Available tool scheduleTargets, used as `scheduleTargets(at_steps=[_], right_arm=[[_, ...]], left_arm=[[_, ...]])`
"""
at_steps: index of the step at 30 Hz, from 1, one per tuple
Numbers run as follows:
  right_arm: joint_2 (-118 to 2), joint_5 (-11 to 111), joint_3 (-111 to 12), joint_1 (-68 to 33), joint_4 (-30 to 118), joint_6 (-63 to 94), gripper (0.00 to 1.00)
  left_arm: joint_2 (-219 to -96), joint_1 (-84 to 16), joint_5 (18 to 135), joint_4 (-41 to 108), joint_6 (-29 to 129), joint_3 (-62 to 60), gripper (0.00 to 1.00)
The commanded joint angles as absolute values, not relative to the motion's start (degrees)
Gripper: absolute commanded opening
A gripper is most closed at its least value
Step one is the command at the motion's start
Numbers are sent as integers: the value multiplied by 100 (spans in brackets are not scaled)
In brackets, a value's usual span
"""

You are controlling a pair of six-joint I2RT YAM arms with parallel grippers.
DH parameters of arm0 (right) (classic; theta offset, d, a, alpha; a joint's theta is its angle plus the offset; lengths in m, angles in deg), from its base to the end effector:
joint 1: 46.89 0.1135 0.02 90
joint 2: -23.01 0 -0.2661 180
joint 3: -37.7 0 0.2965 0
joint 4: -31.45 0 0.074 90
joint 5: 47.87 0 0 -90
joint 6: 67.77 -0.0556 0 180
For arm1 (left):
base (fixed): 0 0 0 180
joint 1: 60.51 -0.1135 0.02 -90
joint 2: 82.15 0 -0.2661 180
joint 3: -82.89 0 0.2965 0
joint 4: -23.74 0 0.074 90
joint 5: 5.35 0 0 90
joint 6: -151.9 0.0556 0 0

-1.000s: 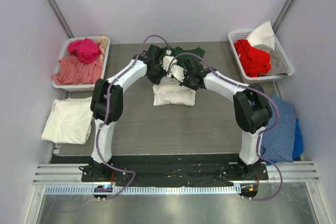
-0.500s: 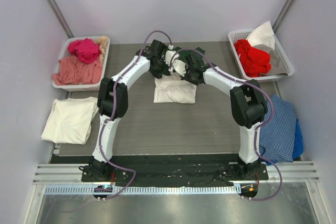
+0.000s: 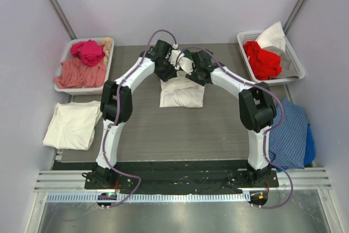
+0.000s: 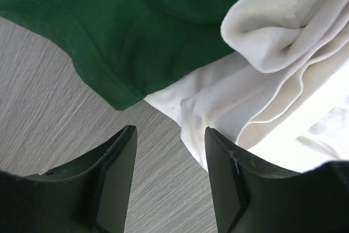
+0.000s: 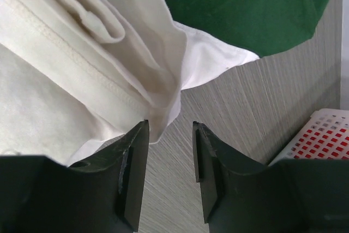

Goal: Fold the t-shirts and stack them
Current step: Fold the folded rectangular tshirt in 1/3 of the way

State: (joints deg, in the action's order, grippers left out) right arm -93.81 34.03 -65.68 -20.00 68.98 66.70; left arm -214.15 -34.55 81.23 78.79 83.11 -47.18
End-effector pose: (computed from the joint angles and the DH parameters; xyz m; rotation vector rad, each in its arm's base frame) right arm 0.4581 0.2235 0.1818 -1.3915 2.0443 -0.3069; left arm 0.5065 -0.2503 0.1927 1.0476 2.3427 -0.1081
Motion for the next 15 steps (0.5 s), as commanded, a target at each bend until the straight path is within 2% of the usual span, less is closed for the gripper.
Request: scheduleTargets(at_steps=[1,8,15], right_arm=[[-9310,3202,-6995,-1973,6519,6477,45],[-8809,3255,-6627,-1806,6607,6178,46],[-8211,3264,-5731,-1560,6450,6055,46]], left_arm=[[-20995,-3344,8114,8041,8432,-4762,57],[-20274,-3265,7841,8191,8352,-4183,58],[-19571,-3142,7709,8051,8396,-3234,59]])
